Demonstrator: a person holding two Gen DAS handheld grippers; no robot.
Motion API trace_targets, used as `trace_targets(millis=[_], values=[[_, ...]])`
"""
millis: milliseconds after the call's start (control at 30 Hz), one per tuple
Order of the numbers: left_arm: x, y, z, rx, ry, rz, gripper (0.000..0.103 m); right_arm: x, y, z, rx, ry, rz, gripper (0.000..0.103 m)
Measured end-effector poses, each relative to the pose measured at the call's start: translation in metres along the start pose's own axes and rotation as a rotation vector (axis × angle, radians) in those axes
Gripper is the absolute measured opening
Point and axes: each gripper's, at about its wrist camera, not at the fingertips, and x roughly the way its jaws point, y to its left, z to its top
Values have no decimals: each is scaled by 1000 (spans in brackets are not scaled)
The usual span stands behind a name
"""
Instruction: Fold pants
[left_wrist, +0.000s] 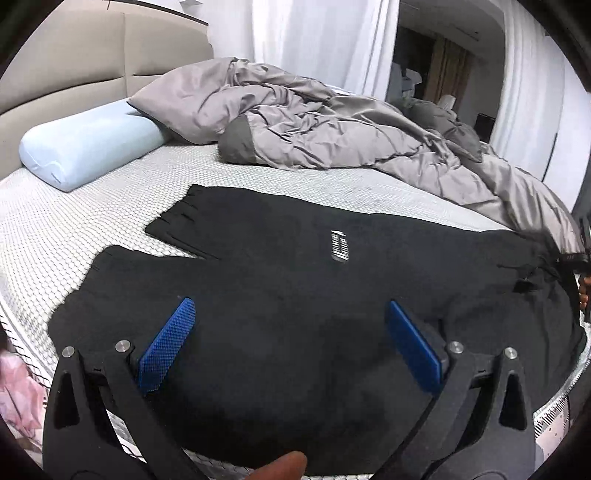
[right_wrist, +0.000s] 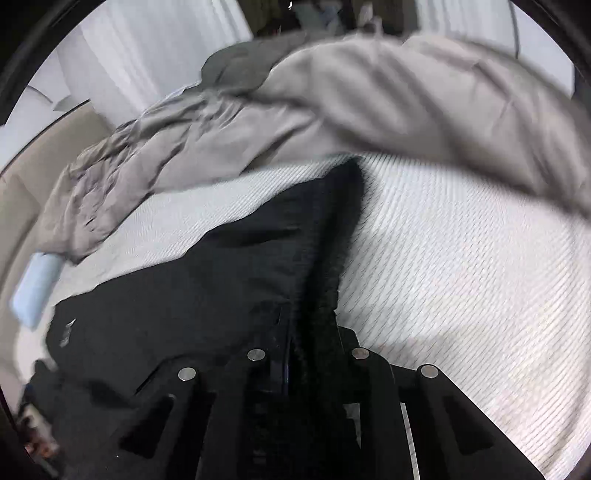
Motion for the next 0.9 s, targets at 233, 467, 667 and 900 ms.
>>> trace_targets(millis=[233,467,667,900], values=[[-16,57,9,-122,22,39,102,-24,-13,-35,57,-26,-32,62],[-28,138,-24,-292,95,59,88,-119,-13,-155,166,-210,90,91],[-25,163,-57,-343,166,-125,59,-149,-12,-229,295,-240,166,91],[-2,166,-46,-383,106,-216,35,-146,2,-249,309,-224,198,91]])
